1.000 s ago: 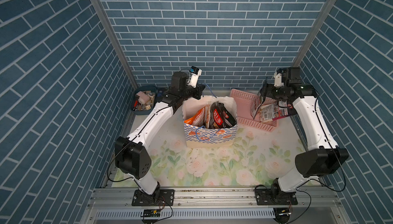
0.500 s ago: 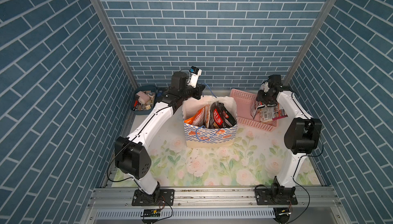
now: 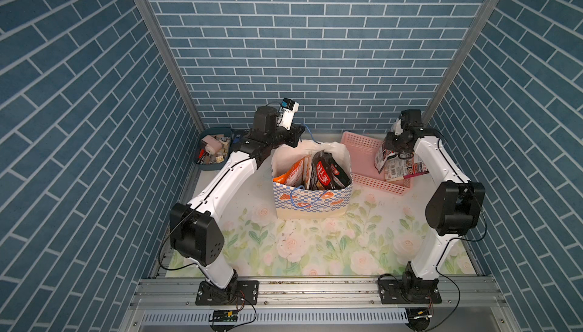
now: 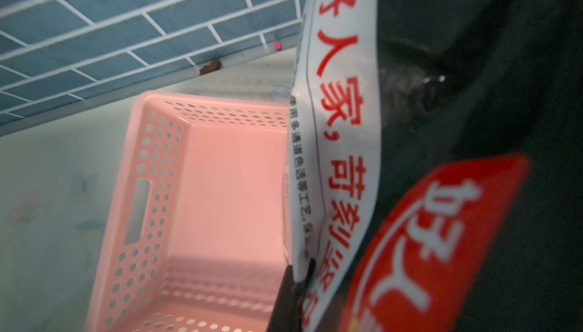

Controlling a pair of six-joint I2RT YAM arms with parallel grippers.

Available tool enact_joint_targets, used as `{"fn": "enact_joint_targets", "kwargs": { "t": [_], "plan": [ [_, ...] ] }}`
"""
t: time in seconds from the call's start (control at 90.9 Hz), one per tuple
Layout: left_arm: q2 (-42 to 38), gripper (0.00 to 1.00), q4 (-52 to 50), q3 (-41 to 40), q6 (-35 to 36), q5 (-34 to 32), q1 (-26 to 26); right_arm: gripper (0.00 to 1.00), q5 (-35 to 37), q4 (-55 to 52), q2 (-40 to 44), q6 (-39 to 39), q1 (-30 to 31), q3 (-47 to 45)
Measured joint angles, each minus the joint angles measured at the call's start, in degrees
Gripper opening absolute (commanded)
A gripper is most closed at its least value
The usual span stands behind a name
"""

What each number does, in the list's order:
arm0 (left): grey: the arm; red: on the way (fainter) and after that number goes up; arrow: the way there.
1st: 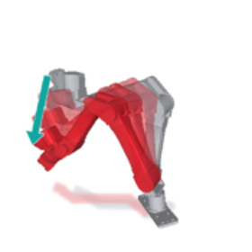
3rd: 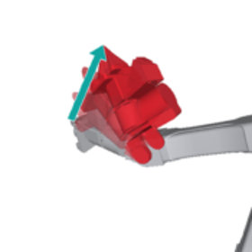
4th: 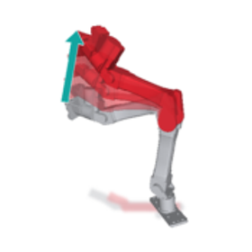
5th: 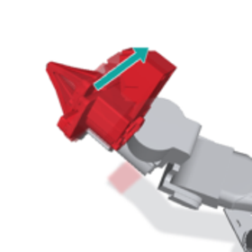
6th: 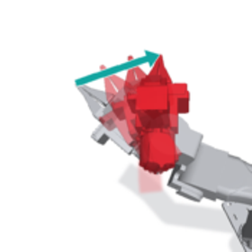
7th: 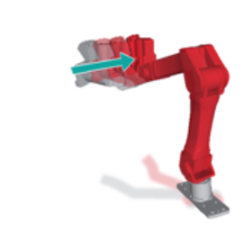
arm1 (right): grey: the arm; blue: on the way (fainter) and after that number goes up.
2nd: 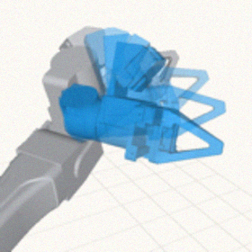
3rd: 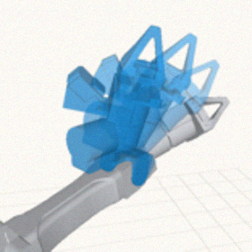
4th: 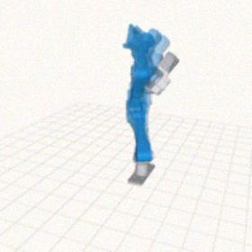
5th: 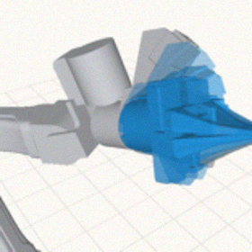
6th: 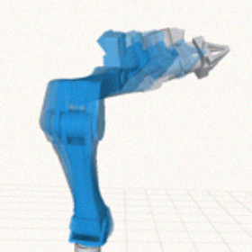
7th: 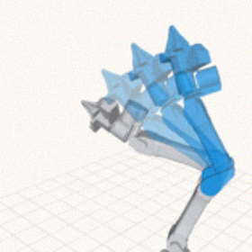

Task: Place the condiment packets inside the bag
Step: Pick up the condiment packet from the storage box, then place the condiment packet in the paper bag.

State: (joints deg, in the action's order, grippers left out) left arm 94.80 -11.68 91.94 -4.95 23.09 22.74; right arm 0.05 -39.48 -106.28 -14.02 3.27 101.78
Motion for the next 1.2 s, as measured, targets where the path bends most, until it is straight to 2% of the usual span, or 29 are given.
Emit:
{"fn": "enact_joint_targets", "kwargs": {
  "t": [0.22,0.33,0.352,0.561,0.693,0.825,0.902,0.979,1.199],
  "plan": [
    [-1.4,0.77,-1.5,0.7,0.8,-1.6,0.0,0.0,-1.7,-4.7,9.3,2.2,0.7,7.5],
    [-3.1,0.97,-3.1,0.8,2.4,-3.3,0.0,0.0,-3.8,-7.3,13.3,3.3,3.4,13.3],
    [-3.5,0.99,-3.6,0.8,2.5,-3.7,0.0,0.0,-4.3,-7.9,14.0,3.5,4.2,14.4],
    [-10.7,0.99,-9.5,0.8,6.0,-8.1,0.0,0.0,-13.6,-14.7,19.4,5.1,12.6,22.9],
    [-16.8,0.91,-14.0,-0.5,7.5,-9.1,0.5,0.0,-21.5,-16.5,23.0,4.8,15.9,22.6],
    [-20.0,0.89,-20.5,-1.9,9.6,-10.8,7.1,0.0,-29.2,-15.1,27.5,3.3,17.2,18.0],
    [-17.6,0.86,-26.3,-0.7,10.7,-12.9,12.4,0.0,-32.9,-13.9,29.3,2.1,17.4,15.6],
    [-12.9,0.81,-32.5,1.4,11.5,-15.6,15.1,0.0,-35.5,-12.4,30.1,1.0,17.5,14.2],
    [-1.3,0.74,-44.1,6.2,12.1,-24.1,15.3,0.0,-38.5,-9.5,30.6,-0.7,17.6,12.2]
  ]
}}
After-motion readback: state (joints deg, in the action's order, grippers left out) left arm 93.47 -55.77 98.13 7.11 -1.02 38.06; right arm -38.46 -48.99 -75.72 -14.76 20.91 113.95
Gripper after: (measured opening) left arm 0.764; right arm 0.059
